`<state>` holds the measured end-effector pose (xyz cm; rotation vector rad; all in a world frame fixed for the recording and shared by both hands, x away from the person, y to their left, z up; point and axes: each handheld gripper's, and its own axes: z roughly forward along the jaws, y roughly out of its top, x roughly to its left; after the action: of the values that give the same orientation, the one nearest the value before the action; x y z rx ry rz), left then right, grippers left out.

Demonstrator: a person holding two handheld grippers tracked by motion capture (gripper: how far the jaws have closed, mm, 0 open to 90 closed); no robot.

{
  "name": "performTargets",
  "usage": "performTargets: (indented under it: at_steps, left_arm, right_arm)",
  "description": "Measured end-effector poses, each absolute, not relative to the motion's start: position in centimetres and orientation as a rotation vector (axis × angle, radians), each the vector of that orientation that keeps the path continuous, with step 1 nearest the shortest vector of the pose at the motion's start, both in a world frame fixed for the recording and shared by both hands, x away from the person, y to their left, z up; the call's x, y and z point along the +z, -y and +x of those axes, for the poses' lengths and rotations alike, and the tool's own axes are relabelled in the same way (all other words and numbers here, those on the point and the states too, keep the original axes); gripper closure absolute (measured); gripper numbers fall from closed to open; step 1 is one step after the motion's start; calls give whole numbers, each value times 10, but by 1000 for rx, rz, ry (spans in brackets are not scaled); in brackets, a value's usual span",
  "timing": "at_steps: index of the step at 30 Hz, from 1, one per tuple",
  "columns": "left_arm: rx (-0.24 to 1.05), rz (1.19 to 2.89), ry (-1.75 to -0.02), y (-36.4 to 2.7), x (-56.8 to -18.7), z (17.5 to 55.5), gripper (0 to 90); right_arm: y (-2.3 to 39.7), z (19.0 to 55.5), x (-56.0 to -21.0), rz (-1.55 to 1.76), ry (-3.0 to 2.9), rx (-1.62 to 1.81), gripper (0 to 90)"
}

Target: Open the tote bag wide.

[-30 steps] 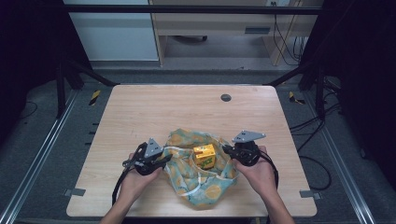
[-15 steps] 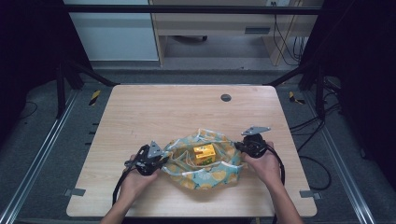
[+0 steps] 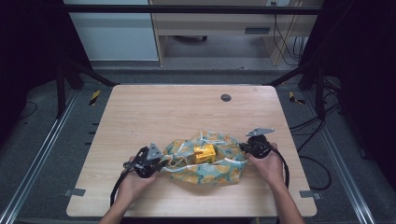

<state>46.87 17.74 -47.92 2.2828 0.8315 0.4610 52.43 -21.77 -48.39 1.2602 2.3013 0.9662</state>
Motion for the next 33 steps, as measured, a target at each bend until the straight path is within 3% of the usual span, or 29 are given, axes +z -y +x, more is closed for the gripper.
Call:
performTargets:
  at_steps: [33]
  left_arm:
    - [460,2337,-816,-173,-485,459,898]
  right_arm:
    - [215,516,-491,1158,-2307,799,900]
